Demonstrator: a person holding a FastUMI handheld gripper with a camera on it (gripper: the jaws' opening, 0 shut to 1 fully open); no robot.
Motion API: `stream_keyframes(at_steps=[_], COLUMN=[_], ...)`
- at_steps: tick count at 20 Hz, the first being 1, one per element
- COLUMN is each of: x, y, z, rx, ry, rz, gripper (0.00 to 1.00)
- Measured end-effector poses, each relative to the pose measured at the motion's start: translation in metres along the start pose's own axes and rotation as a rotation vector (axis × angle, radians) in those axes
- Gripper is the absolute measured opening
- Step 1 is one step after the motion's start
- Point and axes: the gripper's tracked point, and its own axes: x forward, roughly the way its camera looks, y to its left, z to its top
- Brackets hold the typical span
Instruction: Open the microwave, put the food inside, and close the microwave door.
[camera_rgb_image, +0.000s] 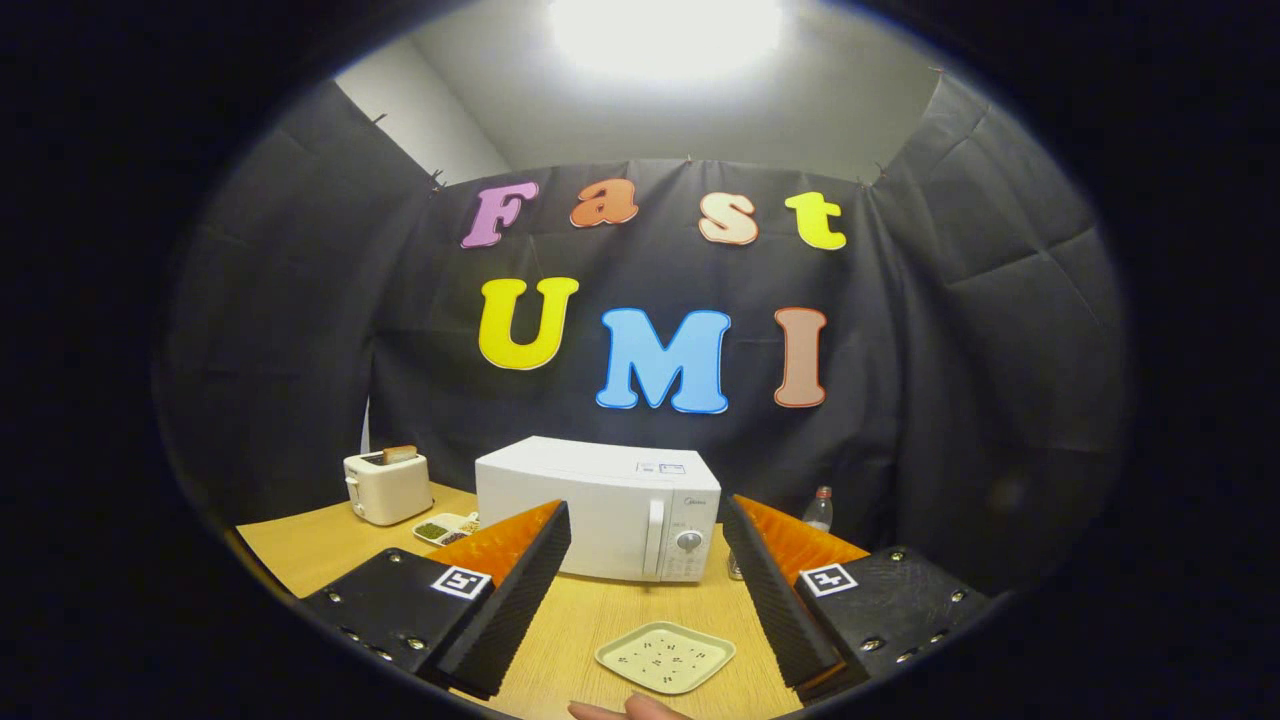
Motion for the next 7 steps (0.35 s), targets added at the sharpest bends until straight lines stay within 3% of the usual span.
stream_keyframes(at_steps=[7], x=[-0.0005], y=[0.0078], z=[-0.0067], rx=[-0.016], ry=[0.019], rz=[0.012], gripper=[0.97])
